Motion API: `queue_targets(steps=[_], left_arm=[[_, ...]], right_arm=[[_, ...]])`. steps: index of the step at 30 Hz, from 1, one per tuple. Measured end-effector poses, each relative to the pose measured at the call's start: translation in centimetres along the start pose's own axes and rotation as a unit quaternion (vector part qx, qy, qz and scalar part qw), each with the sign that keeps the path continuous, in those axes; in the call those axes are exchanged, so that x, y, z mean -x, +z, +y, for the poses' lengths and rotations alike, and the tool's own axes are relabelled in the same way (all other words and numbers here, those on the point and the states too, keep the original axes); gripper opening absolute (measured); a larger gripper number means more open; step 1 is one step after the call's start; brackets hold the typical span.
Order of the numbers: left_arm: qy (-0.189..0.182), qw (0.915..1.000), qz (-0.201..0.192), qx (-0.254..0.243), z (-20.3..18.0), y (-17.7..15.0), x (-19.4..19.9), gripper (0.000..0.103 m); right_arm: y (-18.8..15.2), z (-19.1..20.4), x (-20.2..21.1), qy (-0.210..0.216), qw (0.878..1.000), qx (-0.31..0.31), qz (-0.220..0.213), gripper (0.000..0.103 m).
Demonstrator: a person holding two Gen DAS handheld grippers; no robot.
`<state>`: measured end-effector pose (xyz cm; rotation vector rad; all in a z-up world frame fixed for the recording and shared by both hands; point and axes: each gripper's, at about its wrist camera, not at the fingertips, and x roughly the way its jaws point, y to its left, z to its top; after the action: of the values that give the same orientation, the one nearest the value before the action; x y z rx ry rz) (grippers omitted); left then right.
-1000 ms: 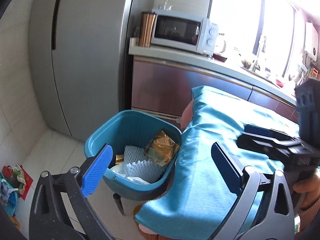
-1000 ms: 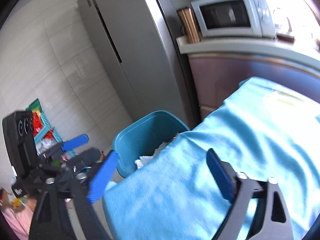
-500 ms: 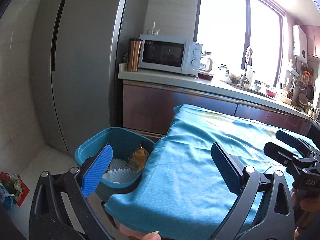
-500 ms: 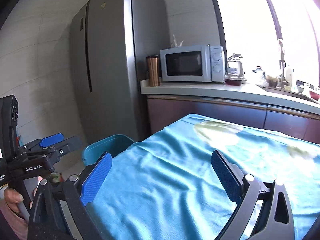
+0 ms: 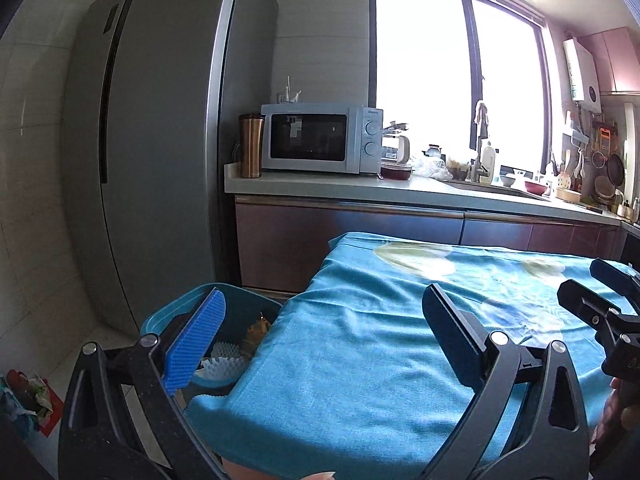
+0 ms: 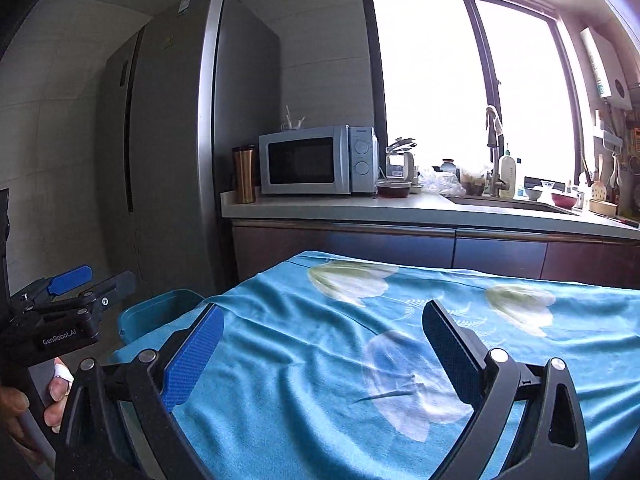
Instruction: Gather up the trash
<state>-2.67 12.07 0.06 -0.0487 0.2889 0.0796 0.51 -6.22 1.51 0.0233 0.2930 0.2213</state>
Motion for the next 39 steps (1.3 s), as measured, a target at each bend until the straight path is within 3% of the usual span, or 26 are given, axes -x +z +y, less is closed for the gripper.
queue_targets(steps=[20,39], left_arm=[[-0.018,0.9989,-0.026,-0.034,-3.5,-0.1,1.4,0.097],[-0.021,0.9983,-0.033,-0.043,-4.5,0.0,1.5,0.097]], right_arm=[[-0.6,-2.7,2.7,-0.046,0.998,-0.025,-0.022,0.096],[-0.9,-3.8,2.4,-0.054,0.998,-0.038,-0.018,0.096]])
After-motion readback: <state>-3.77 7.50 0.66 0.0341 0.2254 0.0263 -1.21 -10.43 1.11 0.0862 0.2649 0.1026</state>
